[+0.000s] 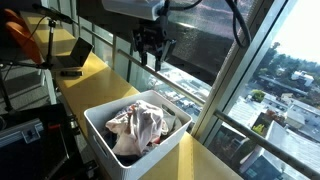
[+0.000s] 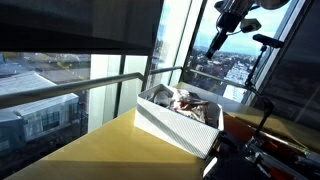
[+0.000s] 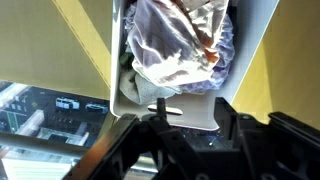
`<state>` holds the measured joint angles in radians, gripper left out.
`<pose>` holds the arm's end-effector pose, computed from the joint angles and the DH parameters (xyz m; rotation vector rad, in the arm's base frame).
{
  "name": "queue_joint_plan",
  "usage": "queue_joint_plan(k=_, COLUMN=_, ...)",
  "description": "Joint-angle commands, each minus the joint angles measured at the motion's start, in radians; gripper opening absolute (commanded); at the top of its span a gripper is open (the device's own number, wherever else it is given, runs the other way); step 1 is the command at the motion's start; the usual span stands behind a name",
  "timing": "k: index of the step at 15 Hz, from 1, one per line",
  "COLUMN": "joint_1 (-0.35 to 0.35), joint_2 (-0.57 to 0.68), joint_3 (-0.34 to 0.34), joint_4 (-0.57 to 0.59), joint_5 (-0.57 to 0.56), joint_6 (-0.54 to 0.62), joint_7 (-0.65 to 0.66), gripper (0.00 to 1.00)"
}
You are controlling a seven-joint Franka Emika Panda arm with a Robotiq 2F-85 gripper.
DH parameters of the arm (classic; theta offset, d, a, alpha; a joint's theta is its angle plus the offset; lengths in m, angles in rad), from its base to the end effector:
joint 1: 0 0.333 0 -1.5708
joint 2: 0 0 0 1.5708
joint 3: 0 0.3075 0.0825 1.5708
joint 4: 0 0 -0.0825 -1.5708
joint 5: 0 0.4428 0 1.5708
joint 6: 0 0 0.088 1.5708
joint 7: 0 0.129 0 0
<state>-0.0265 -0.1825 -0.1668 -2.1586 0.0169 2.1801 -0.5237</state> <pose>0.5665 -0.1117 0.4416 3.0570 0.4962 0.3176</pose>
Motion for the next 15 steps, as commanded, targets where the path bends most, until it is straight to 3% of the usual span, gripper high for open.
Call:
queue_joint_plan(k=1, joint_1=0.001, joint_2=-0.047, joint_3=0.023, joint_4=-0.015, joint_5=0.029, joint_6=-0.013, joint_7=0.034, gripper=0.85)
queue_joint_plan(k=3, joint_1=0.002, joint_2=-0.072, joint_3=0.027, joint_4=-0.024, joint_5=0.040, joint_6=-0.036, joint_7=0.055, gripper=0.99)
queue_joint_plan(k=4, joint_1=-0.002, joint_2=-0.025, joint_3=0.025, joint_4=-0.001, joint_5=0.013, joint_6=-0.009, joint_7=0.035, gripper=0.82)
queue_joint_plan(k=6, joint_1=0.000, joint_2=-0.042, joint_3=0.025, joint_4=-0.007, joint_5=0.016, joint_6=-0.021, joint_7=0.046, gripper=0.98)
queue_joint_plan(k=15, joint_1=0.001, joint_2=-0.051, joint_3=0.025, joint_4=-0.016, joint_5=0.016, joint_6=-0.023, joint_7=0.050, gripper=0.99)
